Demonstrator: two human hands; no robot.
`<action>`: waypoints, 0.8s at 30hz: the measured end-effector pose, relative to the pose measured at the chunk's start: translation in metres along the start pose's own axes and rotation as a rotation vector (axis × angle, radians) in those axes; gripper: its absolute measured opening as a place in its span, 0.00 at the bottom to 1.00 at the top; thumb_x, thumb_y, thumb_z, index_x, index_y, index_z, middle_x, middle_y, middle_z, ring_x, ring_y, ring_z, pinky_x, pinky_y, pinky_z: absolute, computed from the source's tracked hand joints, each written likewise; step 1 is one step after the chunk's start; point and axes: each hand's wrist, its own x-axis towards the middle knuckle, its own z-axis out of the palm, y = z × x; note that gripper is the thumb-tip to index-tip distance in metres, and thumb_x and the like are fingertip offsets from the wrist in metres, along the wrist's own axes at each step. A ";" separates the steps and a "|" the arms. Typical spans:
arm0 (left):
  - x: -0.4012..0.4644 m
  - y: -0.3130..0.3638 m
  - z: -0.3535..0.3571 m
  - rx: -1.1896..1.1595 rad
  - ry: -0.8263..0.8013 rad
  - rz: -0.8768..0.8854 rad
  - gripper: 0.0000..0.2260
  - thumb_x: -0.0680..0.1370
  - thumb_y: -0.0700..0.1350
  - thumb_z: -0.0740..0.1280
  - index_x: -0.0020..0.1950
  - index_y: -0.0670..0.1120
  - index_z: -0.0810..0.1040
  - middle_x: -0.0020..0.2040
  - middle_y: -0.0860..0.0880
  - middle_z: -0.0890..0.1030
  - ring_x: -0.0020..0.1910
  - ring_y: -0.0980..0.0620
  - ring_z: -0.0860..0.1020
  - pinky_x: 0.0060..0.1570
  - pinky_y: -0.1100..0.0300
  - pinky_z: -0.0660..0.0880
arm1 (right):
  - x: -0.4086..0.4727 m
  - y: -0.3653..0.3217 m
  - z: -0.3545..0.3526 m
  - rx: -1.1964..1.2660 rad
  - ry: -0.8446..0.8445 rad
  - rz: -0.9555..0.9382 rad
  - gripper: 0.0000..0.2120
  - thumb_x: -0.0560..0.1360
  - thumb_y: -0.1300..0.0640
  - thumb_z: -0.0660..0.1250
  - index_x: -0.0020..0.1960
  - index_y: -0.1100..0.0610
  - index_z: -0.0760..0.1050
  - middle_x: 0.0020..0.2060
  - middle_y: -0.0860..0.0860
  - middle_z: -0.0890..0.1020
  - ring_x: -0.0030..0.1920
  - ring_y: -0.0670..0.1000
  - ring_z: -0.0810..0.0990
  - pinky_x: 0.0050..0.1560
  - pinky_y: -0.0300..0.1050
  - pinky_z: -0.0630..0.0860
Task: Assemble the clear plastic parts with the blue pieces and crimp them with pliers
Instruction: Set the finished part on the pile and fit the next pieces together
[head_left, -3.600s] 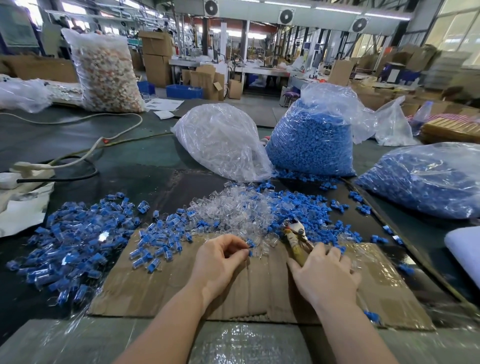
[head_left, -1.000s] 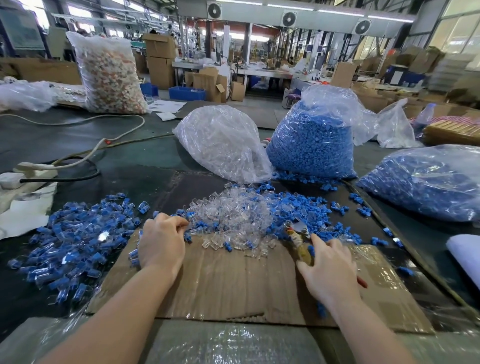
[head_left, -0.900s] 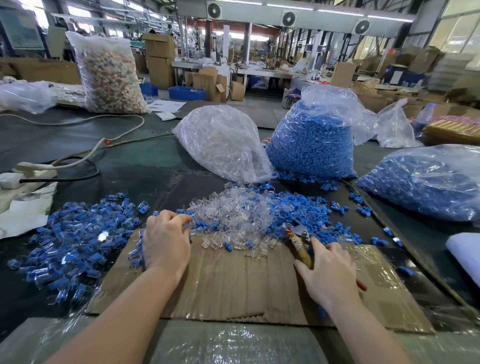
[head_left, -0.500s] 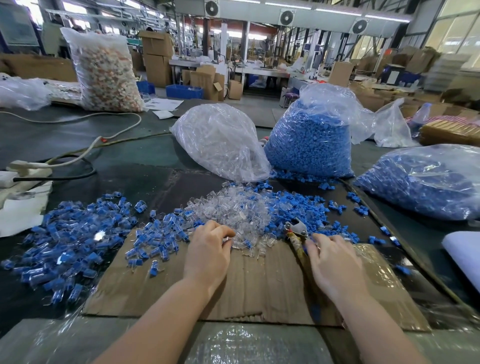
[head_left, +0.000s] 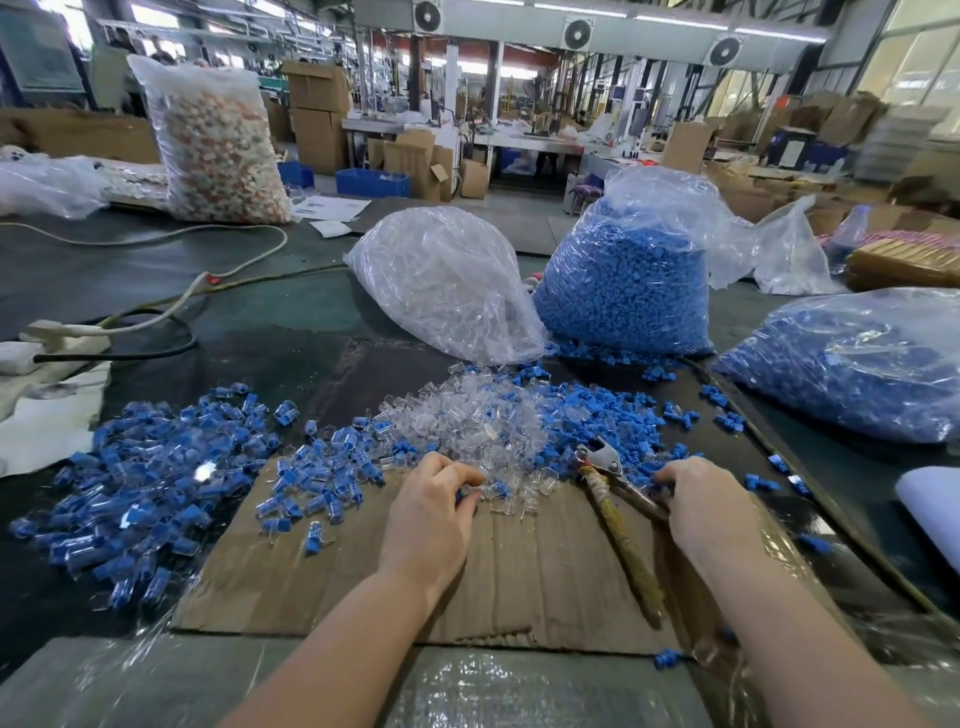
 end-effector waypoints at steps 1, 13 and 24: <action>0.000 0.000 0.000 -0.003 0.002 0.002 0.09 0.76 0.42 0.68 0.55 0.49 0.79 0.44 0.59 0.71 0.45 0.59 0.73 0.48 0.69 0.69 | 0.000 0.000 0.000 0.000 0.007 -0.001 0.13 0.75 0.63 0.65 0.58 0.53 0.78 0.53 0.51 0.79 0.51 0.50 0.78 0.53 0.43 0.76; 0.003 0.006 0.000 0.003 -0.001 0.018 0.07 0.76 0.47 0.68 0.53 0.51 0.80 0.44 0.57 0.72 0.45 0.58 0.72 0.45 0.68 0.68 | -0.016 -0.045 -0.003 0.274 0.203 -0.174 0.09 0.79 0.57 0.62 0.54 0.55 0.79 0.47 0.50 0.81 0.46 0.47 0.76 0.52 0.41 0.75; 0.001 0.014 0.006 -0.048 -0.027 0.068 0.08 0.74 0.47 0.70 0.53 0.49 0.82 0.43 0.57 0.72 0.45 0.57 0.73 0.48 0.67 0.70 | -0.045 -0.083 0.029 0.488 0.186 -0.143 0.07 0.77 0.56 0.63 0.53 0.53 0.78 0.49 0.48 0.80 0.52 0.48 0.76 0.53 0.41 0.71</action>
